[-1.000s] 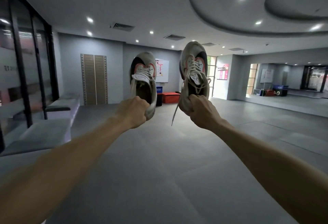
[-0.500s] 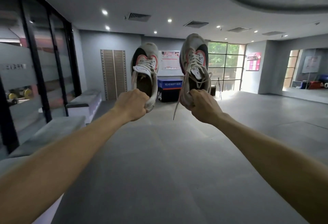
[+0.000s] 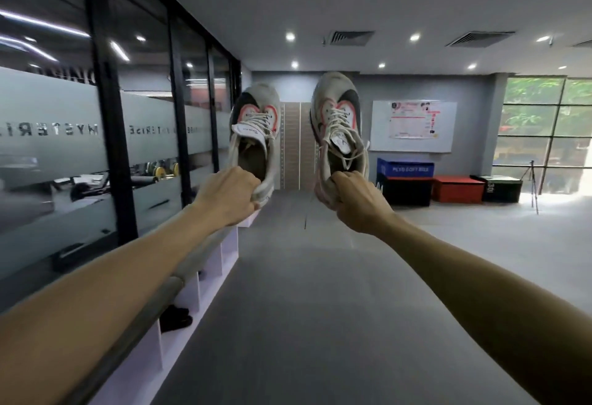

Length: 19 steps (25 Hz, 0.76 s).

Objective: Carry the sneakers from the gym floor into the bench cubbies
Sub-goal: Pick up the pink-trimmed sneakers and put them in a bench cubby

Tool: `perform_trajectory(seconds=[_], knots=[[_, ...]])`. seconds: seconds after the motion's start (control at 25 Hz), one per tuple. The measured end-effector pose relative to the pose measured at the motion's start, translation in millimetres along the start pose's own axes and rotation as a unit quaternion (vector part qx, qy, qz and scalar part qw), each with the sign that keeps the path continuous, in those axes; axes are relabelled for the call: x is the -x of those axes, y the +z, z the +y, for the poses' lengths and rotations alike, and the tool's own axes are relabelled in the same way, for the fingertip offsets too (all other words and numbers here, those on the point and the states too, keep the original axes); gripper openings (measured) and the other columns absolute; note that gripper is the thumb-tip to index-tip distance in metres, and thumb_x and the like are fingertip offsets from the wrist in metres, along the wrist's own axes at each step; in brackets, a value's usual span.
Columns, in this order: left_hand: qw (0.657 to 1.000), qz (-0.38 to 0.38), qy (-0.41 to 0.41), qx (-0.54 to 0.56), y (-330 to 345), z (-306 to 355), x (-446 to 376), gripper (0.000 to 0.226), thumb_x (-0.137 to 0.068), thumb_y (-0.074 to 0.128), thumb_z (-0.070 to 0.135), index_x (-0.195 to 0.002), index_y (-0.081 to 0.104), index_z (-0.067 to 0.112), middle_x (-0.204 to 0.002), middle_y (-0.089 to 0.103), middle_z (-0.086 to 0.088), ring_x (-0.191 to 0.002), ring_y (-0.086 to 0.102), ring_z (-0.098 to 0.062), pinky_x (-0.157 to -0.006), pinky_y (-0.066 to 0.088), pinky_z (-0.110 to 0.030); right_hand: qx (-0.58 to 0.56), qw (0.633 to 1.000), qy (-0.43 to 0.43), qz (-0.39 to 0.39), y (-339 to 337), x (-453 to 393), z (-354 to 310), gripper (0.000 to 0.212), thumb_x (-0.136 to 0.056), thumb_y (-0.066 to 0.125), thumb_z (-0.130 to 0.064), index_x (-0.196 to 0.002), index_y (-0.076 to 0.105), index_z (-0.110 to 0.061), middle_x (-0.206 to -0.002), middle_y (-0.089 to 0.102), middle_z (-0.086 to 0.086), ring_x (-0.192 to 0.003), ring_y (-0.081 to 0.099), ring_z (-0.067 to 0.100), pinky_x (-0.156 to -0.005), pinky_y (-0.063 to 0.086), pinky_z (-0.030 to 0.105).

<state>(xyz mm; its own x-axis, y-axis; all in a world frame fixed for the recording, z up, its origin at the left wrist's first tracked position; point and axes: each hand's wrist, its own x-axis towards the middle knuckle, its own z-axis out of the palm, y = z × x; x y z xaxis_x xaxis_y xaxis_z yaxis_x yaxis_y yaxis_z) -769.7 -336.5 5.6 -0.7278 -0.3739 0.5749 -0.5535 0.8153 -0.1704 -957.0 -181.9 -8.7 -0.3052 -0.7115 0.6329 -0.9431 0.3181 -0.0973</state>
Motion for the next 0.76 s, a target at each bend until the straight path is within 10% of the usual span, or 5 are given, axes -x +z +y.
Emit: perform_trajectory(seconds=[0.44,0.76], knots=[[0.973,-0.049,-0.195,-0.111,68,-150,-42,0.015,-0.082,0.066,0.029,-0.082,0.067,0.014,-0.086,0.065,-0.010,-0.075,0.061,-0.029,-0.062,0.046,-0.033,-0.147,0.967,-0.206,-0.020,182,-208,-70,0.013,-0.079,0.057,-0.006,-0.086,0.048,-0.012,-0.090,0.056,0.009,-0.071,0.047,0.023,-0.058,0.043,0.039],[0.880,-0.110,-0.397,-0.238,64,-197,4,0.019,-0.082,0.064,0.030,-0.084,0.066,0.012,-0.087,0.064,-0.012,-0.078,0.062,-0.032,-0.066,0.051,-0.037,-0.271,0.877,-0.390,-0.074,271,-275,-168,0.016,-0.079,0.060,-0.009,-0.086,0.046,-0.011,-0.100,0.057,0.016,-0.089,0.053,0.034,-0.068,0.045,0.038]])
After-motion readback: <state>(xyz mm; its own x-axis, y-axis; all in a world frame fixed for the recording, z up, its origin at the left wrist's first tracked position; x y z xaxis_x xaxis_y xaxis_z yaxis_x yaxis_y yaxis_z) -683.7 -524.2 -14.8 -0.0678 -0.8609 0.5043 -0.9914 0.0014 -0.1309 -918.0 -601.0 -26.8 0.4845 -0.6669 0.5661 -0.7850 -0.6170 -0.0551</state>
